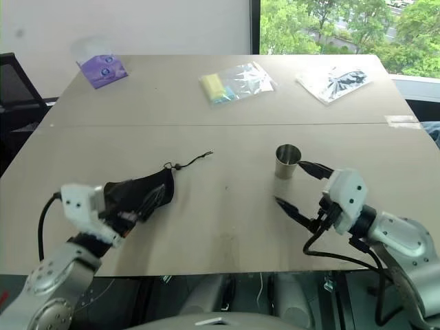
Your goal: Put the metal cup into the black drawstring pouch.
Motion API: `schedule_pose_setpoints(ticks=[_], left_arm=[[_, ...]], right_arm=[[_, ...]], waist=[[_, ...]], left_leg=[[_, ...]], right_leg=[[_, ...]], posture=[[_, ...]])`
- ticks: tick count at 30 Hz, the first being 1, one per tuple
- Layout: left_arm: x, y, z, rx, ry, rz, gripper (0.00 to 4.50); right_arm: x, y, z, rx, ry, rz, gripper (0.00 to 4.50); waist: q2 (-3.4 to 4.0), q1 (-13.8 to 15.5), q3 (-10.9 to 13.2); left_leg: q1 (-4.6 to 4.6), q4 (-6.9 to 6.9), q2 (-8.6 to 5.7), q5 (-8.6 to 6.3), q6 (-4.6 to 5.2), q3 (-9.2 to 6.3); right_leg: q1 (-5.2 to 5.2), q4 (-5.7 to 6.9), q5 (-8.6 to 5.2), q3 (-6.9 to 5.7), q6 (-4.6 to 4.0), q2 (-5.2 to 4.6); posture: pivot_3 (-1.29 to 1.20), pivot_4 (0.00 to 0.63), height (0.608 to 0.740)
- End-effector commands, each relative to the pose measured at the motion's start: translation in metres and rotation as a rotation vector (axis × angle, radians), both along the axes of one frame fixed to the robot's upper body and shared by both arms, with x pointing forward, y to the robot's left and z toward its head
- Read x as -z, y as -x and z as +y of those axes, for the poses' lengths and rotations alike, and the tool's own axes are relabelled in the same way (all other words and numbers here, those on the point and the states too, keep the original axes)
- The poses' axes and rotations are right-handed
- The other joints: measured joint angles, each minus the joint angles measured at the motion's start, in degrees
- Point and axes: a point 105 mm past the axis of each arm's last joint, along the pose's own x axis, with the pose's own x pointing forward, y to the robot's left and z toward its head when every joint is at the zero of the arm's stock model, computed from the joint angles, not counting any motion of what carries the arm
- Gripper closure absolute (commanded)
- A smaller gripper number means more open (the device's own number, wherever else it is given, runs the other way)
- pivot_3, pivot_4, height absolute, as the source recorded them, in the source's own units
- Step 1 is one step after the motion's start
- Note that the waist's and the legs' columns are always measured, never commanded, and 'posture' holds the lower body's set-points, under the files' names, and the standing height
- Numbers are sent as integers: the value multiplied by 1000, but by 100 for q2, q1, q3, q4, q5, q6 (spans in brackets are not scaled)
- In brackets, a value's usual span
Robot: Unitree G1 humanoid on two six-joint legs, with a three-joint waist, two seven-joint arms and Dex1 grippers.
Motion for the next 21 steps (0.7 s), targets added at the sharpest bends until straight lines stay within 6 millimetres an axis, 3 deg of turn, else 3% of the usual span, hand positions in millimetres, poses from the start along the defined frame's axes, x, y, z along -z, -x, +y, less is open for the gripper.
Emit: schedule_pose_setpoints(ticks=[1, 4, 9, 13, 17, 21], left_arm=[[-1, -3, -2, -113, -51, 91, 103], [5, -10, -2, -173, -75, 235, 103], [-6, -29, -6, -173, -155, 278, 103], [18, -32, -12, -88, -235, 419, 103], [21, -41, -8, -104, -257, 463, 103], [19, -51, -17, -93, -237, 470, 103]], right_arm=[[-12, 7, 7, -90, -5, -22, 0], [-18, 0, 4, -88, -14, -44, 0], [-24, 2, 6, -140, -45, -48, 0], [-23, -1, 4, -147, -38, -58, 0], [-23, -5, 5, -144, -39, -69, 0], [-22, -6, 6, -150, -34, -73, 0]], waist=[[0, -2, -1], [-13, 14, 3], [-33, -33, 1], [-33, -19, 2], [-33, 6, 4], [-34, 16, 4]], left_leg=[[1, 0, 0, -5, 8, 0], [1, 7, -6, 7, -13, 0], [6, 5, -11, 11, -19, -4], [4, 1, -9, 11, -21, 1], [3, 2, -10, 12, -22, 0], [0, 3, -14, 12, -23, -3]], right_leg=[[1, 1, 0, 0, 0, 0], [2, 5, 1, -3, 1, -3], [1, 20, 1, -2, 2, -2], [-9, 24, 0, 9, 1, -2], [-10, 24, 1, 10, 1, -5], [-11, 26, 1, 4, 0, -12]], posture=[[0, 150, 740], [0, 150, 740], [0, 150, 740], [0, 150, 740], [0, 150, 740], [0, 150, 740]])
